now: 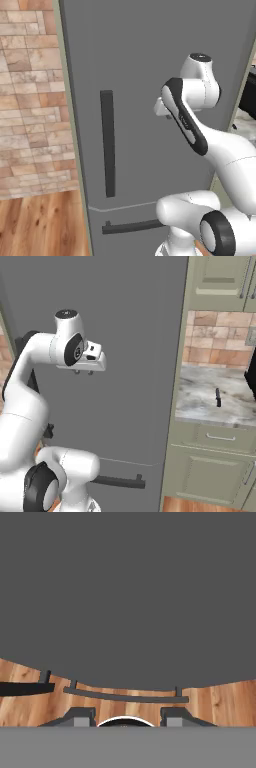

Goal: Retrieve the butter from the fridge and place it on a plate on the dining table. Then retrieve the butter knife by the fridge and place it near the plate.

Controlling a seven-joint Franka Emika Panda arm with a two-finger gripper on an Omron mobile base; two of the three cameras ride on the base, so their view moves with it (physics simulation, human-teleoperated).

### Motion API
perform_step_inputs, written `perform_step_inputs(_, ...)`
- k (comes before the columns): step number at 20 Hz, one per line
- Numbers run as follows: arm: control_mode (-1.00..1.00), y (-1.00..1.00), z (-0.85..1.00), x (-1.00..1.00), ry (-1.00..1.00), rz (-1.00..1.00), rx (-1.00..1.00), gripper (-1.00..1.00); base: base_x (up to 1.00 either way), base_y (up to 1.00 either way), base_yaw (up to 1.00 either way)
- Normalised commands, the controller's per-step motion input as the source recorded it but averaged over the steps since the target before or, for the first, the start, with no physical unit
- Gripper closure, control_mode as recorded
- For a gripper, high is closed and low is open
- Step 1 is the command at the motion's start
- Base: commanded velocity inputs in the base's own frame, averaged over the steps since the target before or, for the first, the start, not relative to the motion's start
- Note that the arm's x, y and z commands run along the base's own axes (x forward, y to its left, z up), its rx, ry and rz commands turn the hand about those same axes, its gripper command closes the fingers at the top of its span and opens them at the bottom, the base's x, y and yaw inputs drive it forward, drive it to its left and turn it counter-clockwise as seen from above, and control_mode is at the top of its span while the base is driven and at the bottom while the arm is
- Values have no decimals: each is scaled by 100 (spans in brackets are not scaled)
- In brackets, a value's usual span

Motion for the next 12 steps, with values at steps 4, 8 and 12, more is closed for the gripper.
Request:
perform_step_inputs(4, -100, 0, -9, -15, -4, 0, -1, -100, 0, 0, 0)
perform_step_inputs(8, -100, -1, -38, -69, -46, 0, 1, -100, 0, 0, 0)
perform_step_inputs(12, -100, 0, -86, -67, -40, -1, 9, -100, 0, 0, 0)
